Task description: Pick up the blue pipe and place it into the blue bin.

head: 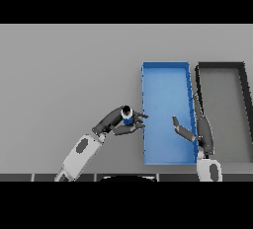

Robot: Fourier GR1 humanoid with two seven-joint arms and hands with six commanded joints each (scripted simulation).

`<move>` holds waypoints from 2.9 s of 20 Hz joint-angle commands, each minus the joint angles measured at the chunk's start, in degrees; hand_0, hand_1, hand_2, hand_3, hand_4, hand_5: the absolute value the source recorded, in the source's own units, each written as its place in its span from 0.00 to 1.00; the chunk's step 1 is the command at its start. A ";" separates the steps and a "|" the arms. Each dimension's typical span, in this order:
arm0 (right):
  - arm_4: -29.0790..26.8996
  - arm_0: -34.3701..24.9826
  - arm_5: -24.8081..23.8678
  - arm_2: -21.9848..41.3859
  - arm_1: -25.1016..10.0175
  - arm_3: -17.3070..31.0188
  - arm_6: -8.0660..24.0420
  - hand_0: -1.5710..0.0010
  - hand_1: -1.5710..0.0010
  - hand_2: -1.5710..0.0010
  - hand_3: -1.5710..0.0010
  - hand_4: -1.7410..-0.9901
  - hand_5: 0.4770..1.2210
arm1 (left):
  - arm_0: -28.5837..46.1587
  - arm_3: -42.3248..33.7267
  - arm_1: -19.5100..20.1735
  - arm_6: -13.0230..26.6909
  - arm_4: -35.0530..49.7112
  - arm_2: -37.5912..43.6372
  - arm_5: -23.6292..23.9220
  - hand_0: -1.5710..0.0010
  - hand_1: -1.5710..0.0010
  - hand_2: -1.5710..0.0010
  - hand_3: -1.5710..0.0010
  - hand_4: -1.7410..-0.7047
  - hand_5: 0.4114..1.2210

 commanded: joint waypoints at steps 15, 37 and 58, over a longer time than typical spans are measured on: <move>-31.19 -23.40 23.64 7.75 -11.60 -12.37 24.02 1.00 1.00 0.97 1.00 0.59 0.11 | 0.17 -0.72 -1.92 1.49 -3.74 2.64 -3.04 0.00 0.00 0.00 0.00 0.26 1.00; -30.91 -45.09 29.49 18.24 -0.74 2.32 30.23 0.35 0.35 0.34 0.44 0.30 0.10 | 1.21 0.19 -5.48 4.50 -6.48 5.87 -7.53 0.00 0.00 0.00 0.00 0.09 1.00; -32.56 -45.39 20.23 23.65 -2.51 1.09 26.83 0.00 0.00 0.00 0.01 0.00 0.99 | 0.35 -0.64 -3.85 1.10 -10.40 6.77 -11.31 0.70 0.72 0.73 0.76 0.58 0.89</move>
